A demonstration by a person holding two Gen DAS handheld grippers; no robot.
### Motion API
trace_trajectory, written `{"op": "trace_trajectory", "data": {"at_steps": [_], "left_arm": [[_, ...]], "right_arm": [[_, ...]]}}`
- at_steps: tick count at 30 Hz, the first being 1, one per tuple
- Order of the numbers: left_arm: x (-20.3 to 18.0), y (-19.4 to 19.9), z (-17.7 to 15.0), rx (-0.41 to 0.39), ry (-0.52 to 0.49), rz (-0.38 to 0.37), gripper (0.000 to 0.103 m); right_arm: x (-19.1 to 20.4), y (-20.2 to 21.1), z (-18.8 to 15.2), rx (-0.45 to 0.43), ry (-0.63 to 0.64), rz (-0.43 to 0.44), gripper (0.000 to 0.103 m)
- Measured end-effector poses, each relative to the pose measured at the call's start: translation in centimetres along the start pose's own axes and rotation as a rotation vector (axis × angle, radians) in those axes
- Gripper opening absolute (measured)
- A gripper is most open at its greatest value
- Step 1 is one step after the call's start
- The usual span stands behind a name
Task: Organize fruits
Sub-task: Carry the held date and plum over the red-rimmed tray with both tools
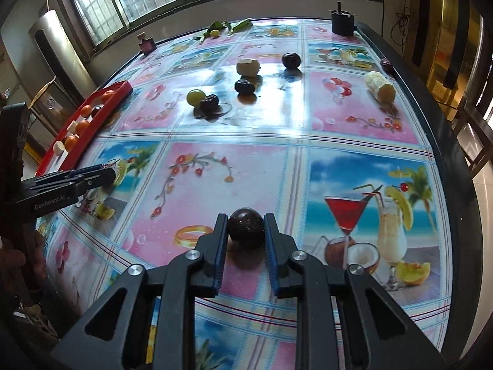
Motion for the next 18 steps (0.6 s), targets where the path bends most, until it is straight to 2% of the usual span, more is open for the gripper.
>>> {"op": "trace_trajectory", "data": {"at_steps": [7, 18], "left_arm": [[0.8, 0.7, -0.4, 0.0, 0.004, -0.018, 0.029], [2.9, 3.6, 0.1, -0.066, -0.001, -0.013, 0.029]], "right_arm": [[3.3, -0.9, 0.5, 0.023, 0.054, 0.026, 0.024], [8.0, -1.9, 1.8, 0.038, 0.112, 0.062, 0.025]]}}
Point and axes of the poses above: each gripper's, at about its wrist camera, not at the fingertips, and y roughly against the way its jaws point, x to its left, z to its top, the point moved 2 cm from there along -y, roughly the way its jaws point, and after that the axes turned 3 degrees about y, right-handed, at the moved point
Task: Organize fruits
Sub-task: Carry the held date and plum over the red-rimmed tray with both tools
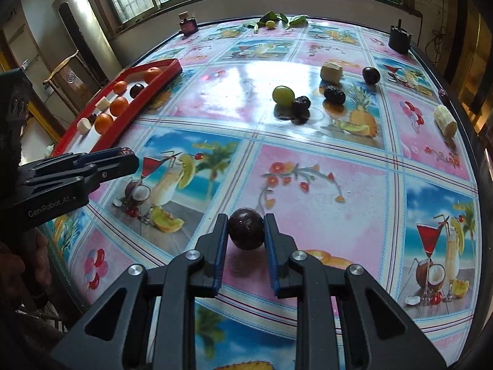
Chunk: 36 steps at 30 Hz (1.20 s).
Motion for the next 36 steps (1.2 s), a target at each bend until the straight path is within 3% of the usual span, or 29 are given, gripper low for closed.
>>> {"op": "trace_trajectory", "data": {"at_steps": [13, 24, 31, 36], "left_arm": [[5.6, 3.2, 1.3, -0.073, 0.054, 0.057, 0.029], [13.6, 4.9, 2.5, -0.112, 0.155, 0.166, 0.03], [18.9, 4.6, 2.0, -0.101, 0.236, 0.251, 0.03], [20.6, 3.7, 1.4, -0.071, 0.267, 0.276, 0.03]], "right_arm": [[8.0, -1.7, 4.5, -0.024, 0.113, 0.087, 0.025], [17.6, -4.7, 9.3, -0.035, 0.261, 0.212, 0.025], [21.6, -7.5, 10.5, -0.005, 0.324, 0.255, 0.025], [23.4, -9.3, 10.3, 0.033, 0.361, 0.266, 0.025]]}}
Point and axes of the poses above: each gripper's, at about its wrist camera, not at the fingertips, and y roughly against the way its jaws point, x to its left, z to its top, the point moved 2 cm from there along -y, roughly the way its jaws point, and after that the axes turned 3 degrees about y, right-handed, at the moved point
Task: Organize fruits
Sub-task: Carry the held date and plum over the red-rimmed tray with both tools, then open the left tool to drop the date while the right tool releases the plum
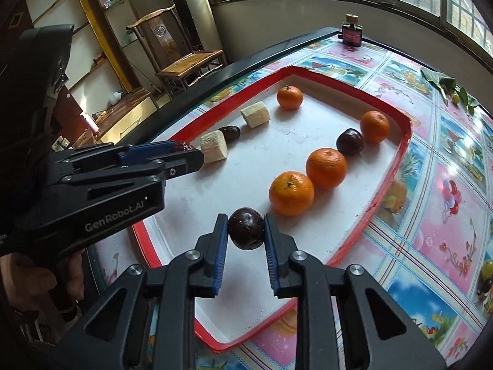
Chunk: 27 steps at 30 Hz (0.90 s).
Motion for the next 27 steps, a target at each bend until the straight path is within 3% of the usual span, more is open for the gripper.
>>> {"op": "trace_trajectory", "data": {"at_steps": [11, 15, 22, 24, 26, 27], "left_arm": [[0.0, -2.0, -0.4, 0.054, -0.003, 0.016, 0.03], [-0.2, -2.3, -0.5, 0.065, -0.011, 0.041, 0.044], [-0.1, -2.3, -0.7, 0.075, -0.004, 0.071, 0.06], [-0.1, -2.1, -0.7, 0.075, 0.001, 0.081, 0.066], [-0.2, -1.9, -0.7, 0.073, 0.003, 0.093, 0.07], [-0.2, -1.8, -0.7, 0.071, 0.004, 0.094, 0.07]], "right_arm": [[0.2, -2.2, 0.1, 0.058, 0.039, -0.024, 0.026], [0.2, -2.4, 0.1, 0.068, 0.048, -0.039, 0.026], [0.0, -2.4, -0.2, 0.088, 0.036, -0.053, 0.027], [0.0, -2.2, -0.2, 0.085, 0.036, -0.064, 0.034], [0.1, -1.8, -0.3, 0.081, 0.039, -0.083, 0.047], [0.1, -1.4, -0.3, 0.072, 0.043, -0.088, 0.047]]}}
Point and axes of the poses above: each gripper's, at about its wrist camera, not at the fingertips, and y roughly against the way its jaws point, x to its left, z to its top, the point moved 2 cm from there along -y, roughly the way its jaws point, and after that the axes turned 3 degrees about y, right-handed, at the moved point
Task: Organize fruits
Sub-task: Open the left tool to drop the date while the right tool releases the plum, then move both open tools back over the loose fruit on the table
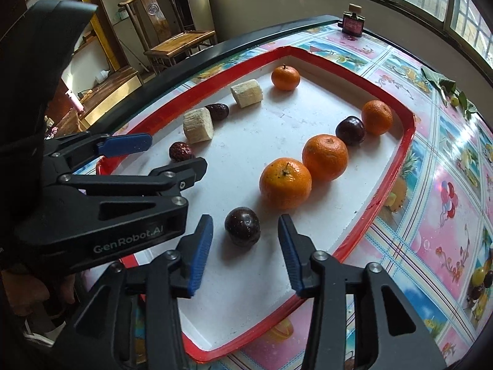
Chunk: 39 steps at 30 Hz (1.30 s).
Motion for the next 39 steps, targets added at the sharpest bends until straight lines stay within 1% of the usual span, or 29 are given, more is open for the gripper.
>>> {"op": "trace_trajectory", "data": {"at_steps": [3, 9, 12, 16, 22, 26, 29, 35, 39], "left_arm": [[0.0, 0.5, -0.1, -0.006, 0.007, 0.018, 0.074], [-0.7, 1.7, -0.6, -0.018, 0.017, 0.042, 0.077], [-1.5, 2.6, -0.9, -0.034, 0.021, 0.041, 0.077], [-3.4, 4.0, -1.5, -0.059, 0.019, 0.013, 0.077], [-9.4, 5.5, -3.1, -0.07, -0.073, -0.045, 0.078], [-14.2, 5.5, -4.3, -0.053, -0.162, -0.076, 0.078], [-17.6, 5.1, -5.2, -0.024, -0.222, -0.098, 0.078], [-23.2, 4.1, -6.0, 0.008, -0.311, -0.125, 0.078], [-26.1, 3.6, -5.8, 0.024, -0.326, -0.137, 0.078]], "right_arm": [[0.1, 0.8, -0.2, -0.011, 0.008, -0.009, 0.048], [-0.4, 2.7, -1.2, -0.036, -0.005, -0.005, 0.048], [-0.7, 3.8, -1.8, -0.05, -0.01, -0.005, 0.05], [-2.0, 5.5, -3.2, -0.071, -0.039, -0.005, 0.052], [-5.3, 7.7, -6.6, -0.084, -0.116, -0.027, 0.054], [-8.5, 9.3, -9.8, -0.088, -0.193, -0.047, 0.056], [-11.1, 10.4, -12.6, -0.083, -0.256, -0.071, 0.057], [-17.4, 12.6, -18.8, -0.065, -0.391, -0.147, 0.058], [-21.9, 14.5, -22.3, -0.075, -0.48, -0.209, 0.058]]}}
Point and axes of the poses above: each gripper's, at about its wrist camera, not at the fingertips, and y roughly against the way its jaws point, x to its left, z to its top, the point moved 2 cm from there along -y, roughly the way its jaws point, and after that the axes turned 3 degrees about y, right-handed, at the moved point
